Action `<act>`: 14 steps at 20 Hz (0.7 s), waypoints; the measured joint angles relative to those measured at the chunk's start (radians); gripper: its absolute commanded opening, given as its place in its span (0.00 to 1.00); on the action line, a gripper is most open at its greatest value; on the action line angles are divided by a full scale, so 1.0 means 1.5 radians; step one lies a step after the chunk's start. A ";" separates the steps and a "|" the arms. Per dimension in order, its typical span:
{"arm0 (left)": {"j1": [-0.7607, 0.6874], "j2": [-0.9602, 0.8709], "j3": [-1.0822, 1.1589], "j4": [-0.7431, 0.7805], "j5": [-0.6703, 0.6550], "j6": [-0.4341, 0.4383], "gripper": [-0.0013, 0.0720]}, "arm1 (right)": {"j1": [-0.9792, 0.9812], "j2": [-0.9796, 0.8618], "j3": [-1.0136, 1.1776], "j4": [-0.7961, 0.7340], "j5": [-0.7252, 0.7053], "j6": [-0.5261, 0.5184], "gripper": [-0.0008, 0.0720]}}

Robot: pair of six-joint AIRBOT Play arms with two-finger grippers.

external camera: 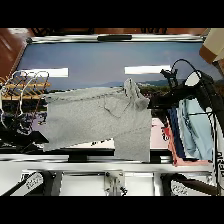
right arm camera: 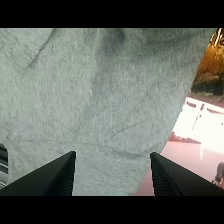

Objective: Fold the shirts.

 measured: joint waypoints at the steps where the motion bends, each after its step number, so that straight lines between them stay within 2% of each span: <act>1: 0.000 -0.008 -0.002 0.000 0.004 0.007 0.92 | 0.000 0.000 0.000 0.004 0.004 -0.001 0.79; 8: -0.021 -0.025 -0.045 -0.016 0.041 0.027 0.91 | 0.000 0.000 0.000 0.031 0.003 -0.003 0.79; 9: -0.028 -0.026 -0.050 -0.023 0.044 0.027 0.83 | 0.000 0.000 0.000 0.034 0.002 -0.003 0.79; 11: -0.043 -0.026 -0.058 -0.039 0.075 0.026 0.59 | 0.000 0.000 0.000 0.035 0.000 -0.003 0.79; 14: -0.059 -0.028 -0.065 -0.058 0.134 0.001 0.14 | 0.000 0.000 0.000 0.037 0.000 -0.003 0.79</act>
